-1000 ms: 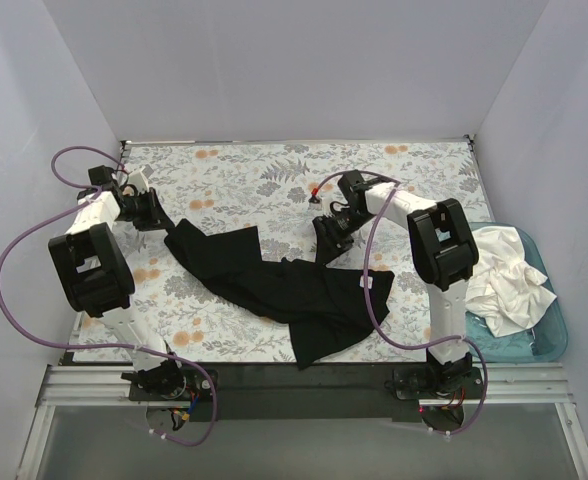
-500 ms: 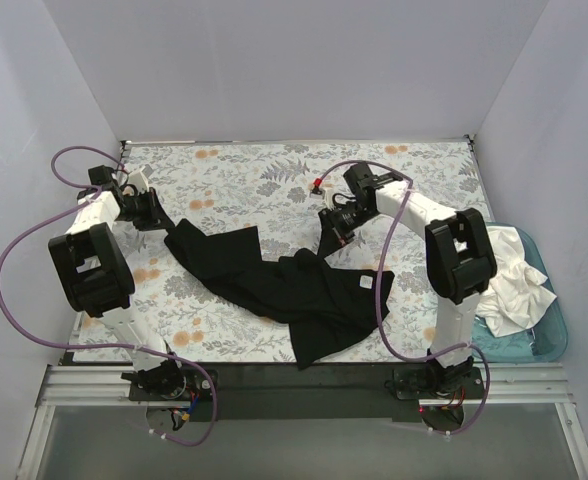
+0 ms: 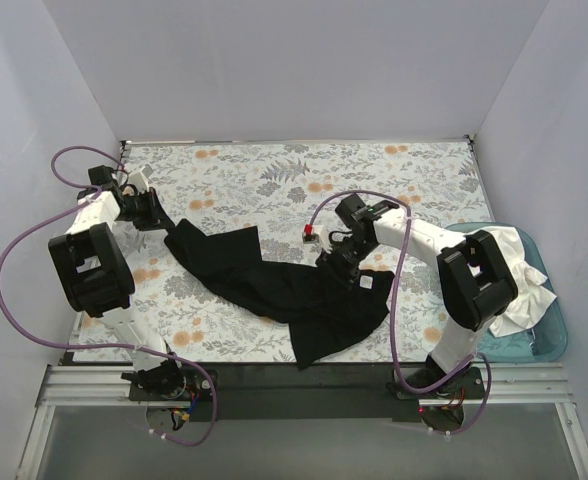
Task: Fold and stack the t-shirts
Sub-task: Flatten the tshirt out
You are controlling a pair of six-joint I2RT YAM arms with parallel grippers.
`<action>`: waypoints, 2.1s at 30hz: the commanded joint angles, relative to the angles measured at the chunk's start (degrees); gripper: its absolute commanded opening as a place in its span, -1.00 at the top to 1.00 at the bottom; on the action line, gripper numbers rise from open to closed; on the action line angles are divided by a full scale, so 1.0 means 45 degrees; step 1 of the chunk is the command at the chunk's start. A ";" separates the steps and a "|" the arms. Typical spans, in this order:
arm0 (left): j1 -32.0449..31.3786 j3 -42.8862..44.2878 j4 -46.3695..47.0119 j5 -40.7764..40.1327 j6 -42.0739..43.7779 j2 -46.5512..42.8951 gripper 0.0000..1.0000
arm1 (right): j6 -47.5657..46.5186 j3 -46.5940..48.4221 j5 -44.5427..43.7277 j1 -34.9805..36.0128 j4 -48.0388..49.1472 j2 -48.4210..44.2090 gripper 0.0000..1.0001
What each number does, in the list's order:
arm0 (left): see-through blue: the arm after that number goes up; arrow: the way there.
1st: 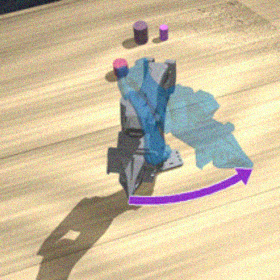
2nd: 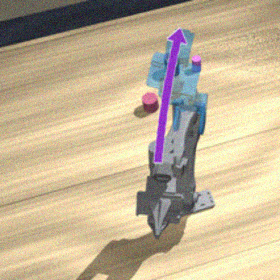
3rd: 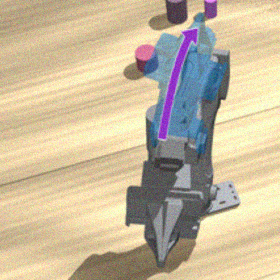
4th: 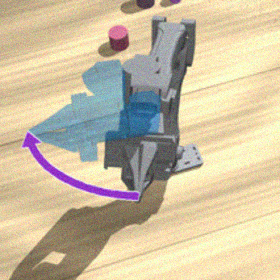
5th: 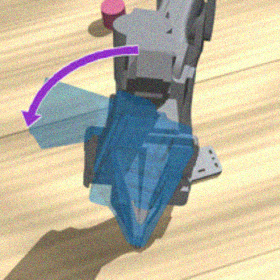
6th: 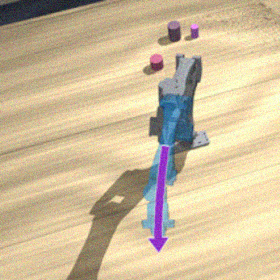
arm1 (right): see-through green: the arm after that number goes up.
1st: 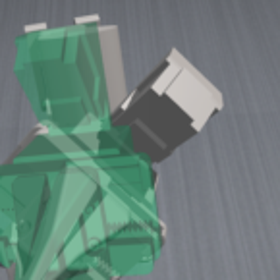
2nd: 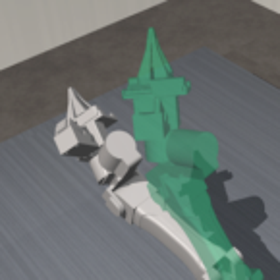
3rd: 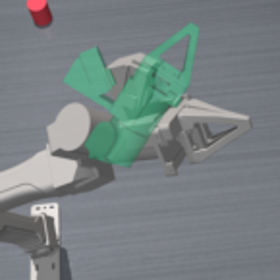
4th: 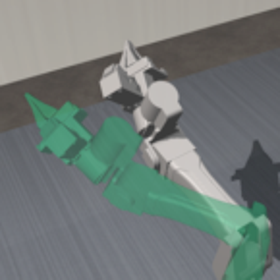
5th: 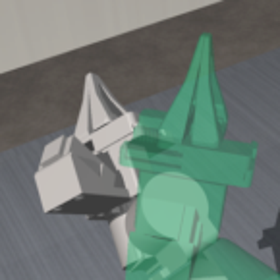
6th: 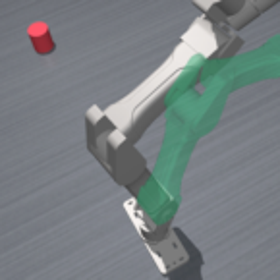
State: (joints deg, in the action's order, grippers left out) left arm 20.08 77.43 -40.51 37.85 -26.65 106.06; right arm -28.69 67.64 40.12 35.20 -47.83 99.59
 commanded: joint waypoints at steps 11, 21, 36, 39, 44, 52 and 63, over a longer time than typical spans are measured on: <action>-0.0008 0.0079 -0.0060 0.0281 0.0162 -0.0503 1.00 | -0.0304 0.1551 0.0289 -0.0558 0.0122 -0.1134 -0.13; -0.0008 0.0293 -0.0235 0.0398 0.0103 -0.0366 1.00 | -0.0812 0.1298 -0.4753 0.3055 0.0981 -0.1800 -0.20; -0.0008 0.0391 -0.0333 0.0359 0.0200 -0.0346 1.00 | -0.0657 0.1356 -0.5634 0.4365 0.1841 -0.0452 -0.25; -0.0008 0.0430 -0.0372 0.0359 0.0201 -0.0327 1.00 | -0.0656 0.1356 -0.5575 0.4385 0.1899 -0.0296 -0.23; -0.0008 0.0391 -0.0353 0.0359 0.0259 -0.0229 1.00 | -0.0656 0.1395 -0.5341 0.4404 0.1880 -0.0237 -0.09; -0.0008 0.0721 -0.0391 0.0437 0.0045 -0.0229 1.00 | -0.0500 0.1570 -0.5497 0.4268 0.1997 -0.0724 0.97; 0.0461 0.4293 -0.0588 0.0457 -0.0403 -0.0424 1.00 | -0.1359 0.4711 -0.5282 -0.1022 0.1801 -0.2560 0.97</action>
State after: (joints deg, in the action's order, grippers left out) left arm 21.34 91.66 -44.16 38.59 -27.16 106.52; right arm -32.47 83.05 15.97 35.20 -40.14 92.62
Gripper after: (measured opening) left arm 0.021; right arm 0.024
